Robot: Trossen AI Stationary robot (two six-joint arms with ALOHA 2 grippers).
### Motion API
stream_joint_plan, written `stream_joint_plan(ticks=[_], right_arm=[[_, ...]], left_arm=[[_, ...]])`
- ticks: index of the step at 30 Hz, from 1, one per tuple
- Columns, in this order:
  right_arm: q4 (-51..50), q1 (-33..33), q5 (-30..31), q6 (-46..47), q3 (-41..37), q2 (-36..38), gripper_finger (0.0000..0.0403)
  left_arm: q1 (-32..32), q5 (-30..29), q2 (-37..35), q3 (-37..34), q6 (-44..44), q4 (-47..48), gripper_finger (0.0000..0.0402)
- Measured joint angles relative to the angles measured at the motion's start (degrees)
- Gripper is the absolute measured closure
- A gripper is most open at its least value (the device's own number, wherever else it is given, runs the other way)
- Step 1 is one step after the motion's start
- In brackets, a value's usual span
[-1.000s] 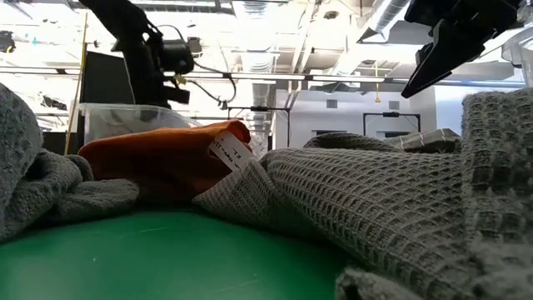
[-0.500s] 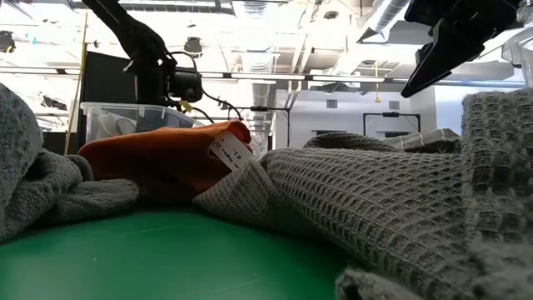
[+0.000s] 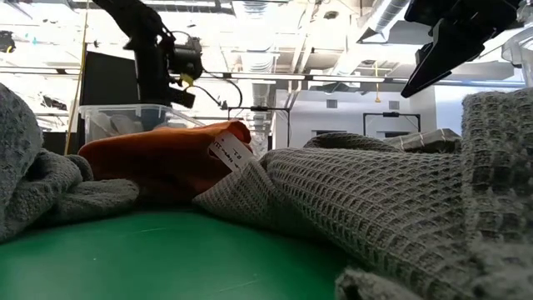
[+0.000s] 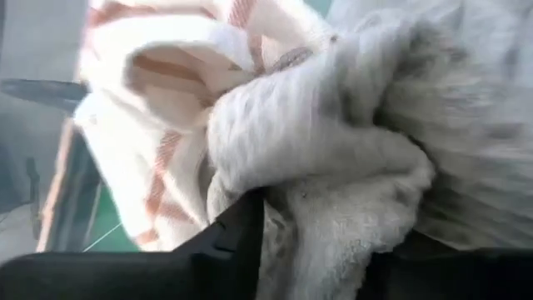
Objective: Sort towels by color in basket
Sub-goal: Put the right light gray towel into the top transparent bin, then put the gray patterned towel into the bottom transparent bin
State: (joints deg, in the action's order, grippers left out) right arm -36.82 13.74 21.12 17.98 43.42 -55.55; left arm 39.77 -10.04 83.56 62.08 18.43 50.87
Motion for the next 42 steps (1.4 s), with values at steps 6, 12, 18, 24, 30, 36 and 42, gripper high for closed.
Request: stream_joint_plan(ticks=[6, 12, 18, 24, 30, 36, 42], right_arm=[[0.0, 0.0, 0.0, 0.0, 0.0, 0.0, 0.0132], [0.0, 0.0, 0.0, 0.0, 0.0, 0.0, 0.0132], [0.0, 0.0, 1.4, -0.5, 0.0, 0.0, 0.0132], [0.0, -0.8, 7.8, -1.4, 0.0, 0.0, 0.0132], [-1.0, -5.9, 10.0, -1.6, 0.0, 0.0, 0.0132], [-4.0, -11.1, 5.8, -1.9, 0.0, 0.0, 0.0132], [-9.5, -14.1, 2.8, -1.4, 0.0, 0.0, 0.0132]], left_arm=[[0.0, 0.0, -5.4, 2.0, -0.7, 3.2, 0.0235], [-0.1, 0.0, -11.9, 4.3, -1.4, 4.9, 0.0233], [-1.1, 2.1, -18.4, 6.7, -3.8, 4.6, 0.0234], [-5.5, 8.8, -23.9, 7.3, -7.8, 1.0, 0.0234], [-13.3, 12.2, -26.4, 7.4, -11.0, -1.6, 0.0234], [-23.3, 12.5, -25.5, 6.3, -13.1, -3.1, 0.0234], [-32.7, 12.4, -23.0, 2.3, -14.7, -9.2, 0.0234]])
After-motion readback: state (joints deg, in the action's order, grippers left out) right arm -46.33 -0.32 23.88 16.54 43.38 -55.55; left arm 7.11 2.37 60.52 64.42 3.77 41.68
